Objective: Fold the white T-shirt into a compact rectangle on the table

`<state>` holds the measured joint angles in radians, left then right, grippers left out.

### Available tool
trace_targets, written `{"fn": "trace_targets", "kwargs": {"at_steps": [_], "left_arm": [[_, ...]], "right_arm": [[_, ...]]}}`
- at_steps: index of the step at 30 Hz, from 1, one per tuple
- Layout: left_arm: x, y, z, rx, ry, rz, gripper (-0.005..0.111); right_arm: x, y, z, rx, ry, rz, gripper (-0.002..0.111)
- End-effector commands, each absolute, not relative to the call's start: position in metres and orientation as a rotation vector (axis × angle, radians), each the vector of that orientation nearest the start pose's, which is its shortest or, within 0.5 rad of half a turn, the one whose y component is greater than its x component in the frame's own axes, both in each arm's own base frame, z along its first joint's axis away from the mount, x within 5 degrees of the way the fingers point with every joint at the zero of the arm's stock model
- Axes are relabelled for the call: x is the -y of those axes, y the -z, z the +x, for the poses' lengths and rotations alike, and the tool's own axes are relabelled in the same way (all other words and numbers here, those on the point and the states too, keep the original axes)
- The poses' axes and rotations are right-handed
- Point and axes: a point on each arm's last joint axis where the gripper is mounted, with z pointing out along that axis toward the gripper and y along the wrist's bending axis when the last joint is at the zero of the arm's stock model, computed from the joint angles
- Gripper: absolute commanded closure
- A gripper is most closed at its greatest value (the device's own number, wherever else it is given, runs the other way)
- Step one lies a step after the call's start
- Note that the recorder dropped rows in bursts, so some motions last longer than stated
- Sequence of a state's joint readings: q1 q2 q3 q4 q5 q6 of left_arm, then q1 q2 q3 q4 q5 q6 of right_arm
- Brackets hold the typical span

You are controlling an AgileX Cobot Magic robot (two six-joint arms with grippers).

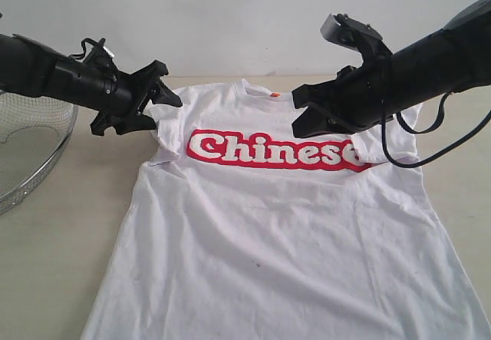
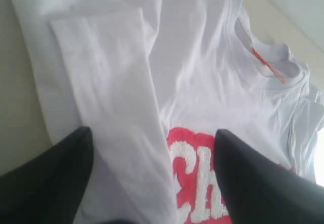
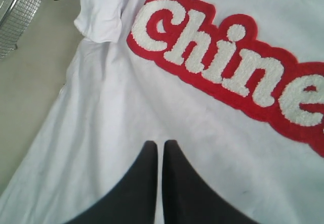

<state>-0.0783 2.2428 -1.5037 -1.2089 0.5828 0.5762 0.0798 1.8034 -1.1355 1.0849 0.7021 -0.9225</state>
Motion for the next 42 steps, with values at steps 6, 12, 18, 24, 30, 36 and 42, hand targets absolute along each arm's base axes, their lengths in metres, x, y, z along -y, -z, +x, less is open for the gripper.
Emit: {"fn": "trace_targets", "kwargs": {"at_steps": [6, 12, 18, 24, 30, 36, 42], "left_arm": [[0.088, -0.128, 0.462, -2.49, 1.005, -0.377, 0.044], [0.088, -0.128, 0.462, -2.488, 1.004, -0.399, 0.044], [0.091, -0.12, 0.462, -2.495, 1.065, -0.443, 0.044], [0.094, -0.108, 0.458, -2.547, 1.125, -0.424, 0.044], [0.092, -0.109, 0.461, -2.521, 1.12, -0.468, 0.044], [0.092, -0.113, 0.467, -2.463, 1.103, -0.488, 0.065], [0.095, -0.124, 0.474, -2.385, 1.128, -0.402, 0.102]], "right_arm": [[-0.081, -0.214, 0.362, -2.43, -0.811, -0.283, 0.108], [-0.081, -0.214, 0.362, -2.43, -0.811, -0.283, 0.108], [-0.081, -0.214, 0.362, -2.43, -0.809, -0.282, 0.108], [-0.081, -0.214, 0.362, -2.43, -0.811, -0.283, 0.108], [-0.081, -0.214, 0.362, -2.431, -0.813, -0.284, 0.108], [-0.081, -0.214, 0.362, -2.428, -0.807, -0.289, 0.108], [-0.081, -0.214, 0.362, -2.428, -0.807, -0.289, 0.108]]}}
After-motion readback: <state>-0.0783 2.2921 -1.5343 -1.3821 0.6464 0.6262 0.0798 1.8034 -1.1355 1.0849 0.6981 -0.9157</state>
